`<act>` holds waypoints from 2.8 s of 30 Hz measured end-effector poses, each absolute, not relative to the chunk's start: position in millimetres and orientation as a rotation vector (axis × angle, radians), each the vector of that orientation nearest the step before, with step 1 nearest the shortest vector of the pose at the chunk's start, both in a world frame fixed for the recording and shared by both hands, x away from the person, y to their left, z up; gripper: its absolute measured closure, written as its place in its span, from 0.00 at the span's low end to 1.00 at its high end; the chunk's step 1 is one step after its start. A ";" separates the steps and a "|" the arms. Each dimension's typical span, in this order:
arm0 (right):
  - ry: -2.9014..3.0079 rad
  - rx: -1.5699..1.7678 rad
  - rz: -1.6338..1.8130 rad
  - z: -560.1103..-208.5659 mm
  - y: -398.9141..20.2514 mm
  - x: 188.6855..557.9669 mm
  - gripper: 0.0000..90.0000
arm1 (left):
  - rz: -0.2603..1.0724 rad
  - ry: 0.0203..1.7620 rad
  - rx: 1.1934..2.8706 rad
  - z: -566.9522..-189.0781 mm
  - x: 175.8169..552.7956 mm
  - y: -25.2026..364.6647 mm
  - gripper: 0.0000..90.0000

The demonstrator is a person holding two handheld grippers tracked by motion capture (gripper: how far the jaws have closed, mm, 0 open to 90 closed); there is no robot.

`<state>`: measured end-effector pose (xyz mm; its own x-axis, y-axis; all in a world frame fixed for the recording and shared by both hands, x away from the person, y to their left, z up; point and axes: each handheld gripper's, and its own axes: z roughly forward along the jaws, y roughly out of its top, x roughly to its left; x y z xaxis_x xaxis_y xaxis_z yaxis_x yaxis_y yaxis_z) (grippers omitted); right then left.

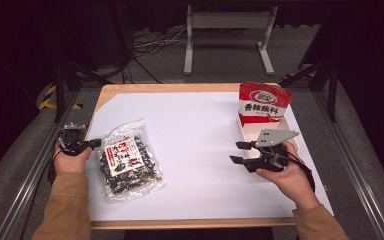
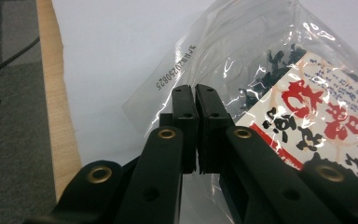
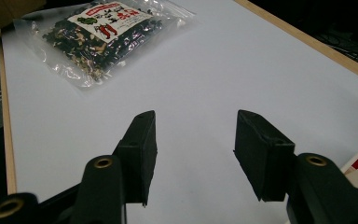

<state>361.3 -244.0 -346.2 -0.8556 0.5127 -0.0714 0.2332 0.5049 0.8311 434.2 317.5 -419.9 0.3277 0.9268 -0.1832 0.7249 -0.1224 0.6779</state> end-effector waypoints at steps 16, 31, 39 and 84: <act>2.439 0.622 1.292 -343.4 -240.0 359.1 0.56 | 0.465 1.255 1.802 -356.2 402.2 306.1 0.99; 2.448 0.592 1.312 -340.3 -228.9 359.2 0.56 | 0.583 1.005 1.790 -309.1 369.1 275.4 0.99; 2.454 0.557 1.329 -337.0 -219.0 359.4 0.57 | 0.602 0.911 1.799 -292.6 354.4 264.5 0.99; 2.531 0.531 1.705 -336.4 -120.1 378.0 0.50 | 0.557 0.609 1.749 -268.2 322.8 208.8 0.99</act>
